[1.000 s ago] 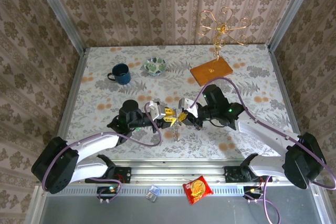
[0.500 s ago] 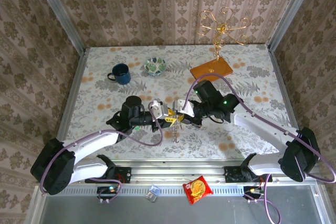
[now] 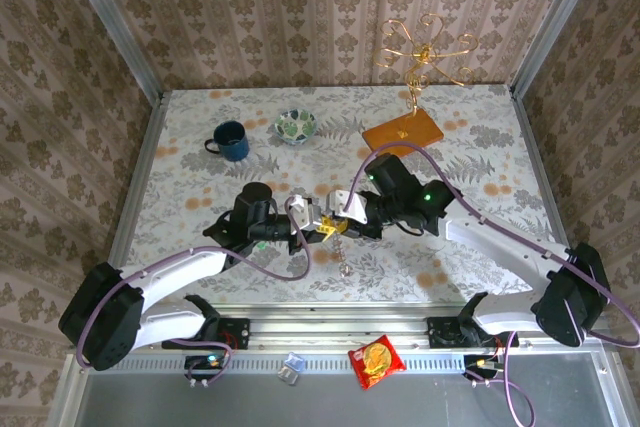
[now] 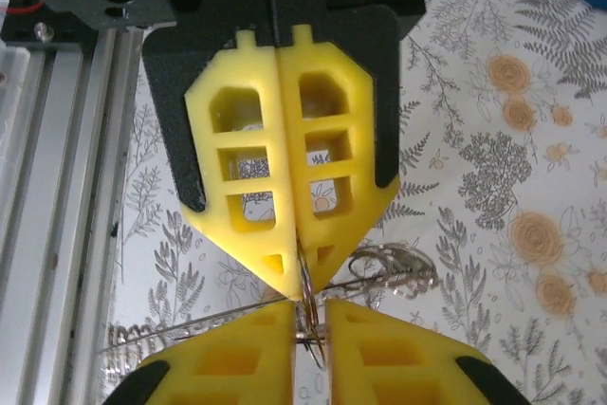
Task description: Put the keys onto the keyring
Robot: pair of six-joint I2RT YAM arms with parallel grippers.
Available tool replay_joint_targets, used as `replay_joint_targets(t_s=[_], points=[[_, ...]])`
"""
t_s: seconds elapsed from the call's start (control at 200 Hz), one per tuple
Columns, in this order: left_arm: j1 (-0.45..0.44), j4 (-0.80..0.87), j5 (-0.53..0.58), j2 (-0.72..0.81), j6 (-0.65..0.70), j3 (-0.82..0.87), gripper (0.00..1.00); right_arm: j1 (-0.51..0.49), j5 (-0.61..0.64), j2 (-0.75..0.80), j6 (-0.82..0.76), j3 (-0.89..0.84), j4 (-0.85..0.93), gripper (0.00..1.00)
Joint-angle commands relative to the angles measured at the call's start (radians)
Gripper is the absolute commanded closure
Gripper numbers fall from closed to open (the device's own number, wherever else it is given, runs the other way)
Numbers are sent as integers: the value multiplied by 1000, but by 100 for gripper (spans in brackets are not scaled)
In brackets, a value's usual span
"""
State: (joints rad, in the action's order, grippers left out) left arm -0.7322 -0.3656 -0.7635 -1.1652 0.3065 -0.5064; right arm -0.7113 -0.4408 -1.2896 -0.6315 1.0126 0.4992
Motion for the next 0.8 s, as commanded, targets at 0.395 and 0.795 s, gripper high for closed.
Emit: replay_joint_targets(t_s=[0.395, 0.795], points=[[4, -129, -22, 16, -53, 25, 100, 67, -110, 75, 131, -135, -154, 79], [4, -312, 3, 6, -177, 86, 100, 70, -100, 129, 244, -312, -395, 63]])
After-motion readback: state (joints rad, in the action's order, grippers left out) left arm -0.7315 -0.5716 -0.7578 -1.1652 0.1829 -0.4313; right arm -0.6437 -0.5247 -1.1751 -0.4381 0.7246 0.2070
